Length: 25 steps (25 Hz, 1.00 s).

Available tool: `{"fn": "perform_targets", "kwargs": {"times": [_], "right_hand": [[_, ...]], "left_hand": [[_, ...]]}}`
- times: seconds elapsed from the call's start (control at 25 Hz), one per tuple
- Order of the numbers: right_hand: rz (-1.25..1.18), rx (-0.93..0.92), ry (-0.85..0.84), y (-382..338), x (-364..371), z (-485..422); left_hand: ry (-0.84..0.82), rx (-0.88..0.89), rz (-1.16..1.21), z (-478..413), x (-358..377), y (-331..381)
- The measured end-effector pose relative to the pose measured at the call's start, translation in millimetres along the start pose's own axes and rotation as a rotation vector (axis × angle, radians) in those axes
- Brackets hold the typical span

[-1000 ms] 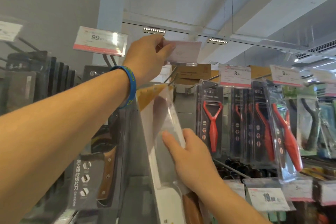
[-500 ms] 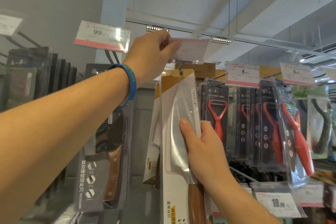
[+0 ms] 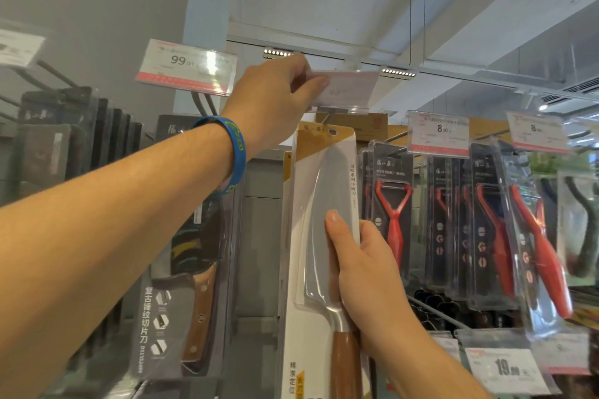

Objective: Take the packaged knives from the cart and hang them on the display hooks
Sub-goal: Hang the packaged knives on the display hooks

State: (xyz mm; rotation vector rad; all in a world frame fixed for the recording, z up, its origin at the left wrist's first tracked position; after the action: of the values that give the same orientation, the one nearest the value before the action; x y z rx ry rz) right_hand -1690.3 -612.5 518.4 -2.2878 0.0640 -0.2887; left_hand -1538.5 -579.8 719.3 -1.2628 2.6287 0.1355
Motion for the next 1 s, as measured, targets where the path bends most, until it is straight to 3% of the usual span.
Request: {"fn": "perform_targets", "kwargs": {"times": [0.36,0.6,0.92,1.0], "right_hand": [[0.05,0.059,-0.056,-9,23,7],[0.027,0.065,0.015,-12,4,6],[0.092,0.299,-0.041,-21,0,-5],[0.164,0.262,-0.052,-20,9,-16]], "left_hand": [[0.018,0.034,-0.019,2,-1,6],[0.018,0.031,0.004,4,-3,1],[0.001,0.009,0.043,3,-2,1],[-0.007,-0.01,0.036,1,-4,2]]}}
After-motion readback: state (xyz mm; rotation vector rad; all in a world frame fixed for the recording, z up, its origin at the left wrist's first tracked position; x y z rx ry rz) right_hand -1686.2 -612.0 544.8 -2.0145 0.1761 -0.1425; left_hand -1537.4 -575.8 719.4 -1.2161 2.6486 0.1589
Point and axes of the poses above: each hand's wrist, its own z-axis away from the middle knuckle, its own x-axis out of the palm, y = z × x, the point moved 8 cm from there along -z, towards the middle knuckle, and after that the axes turned 10 degrees about -z, right-handed, at the moved point
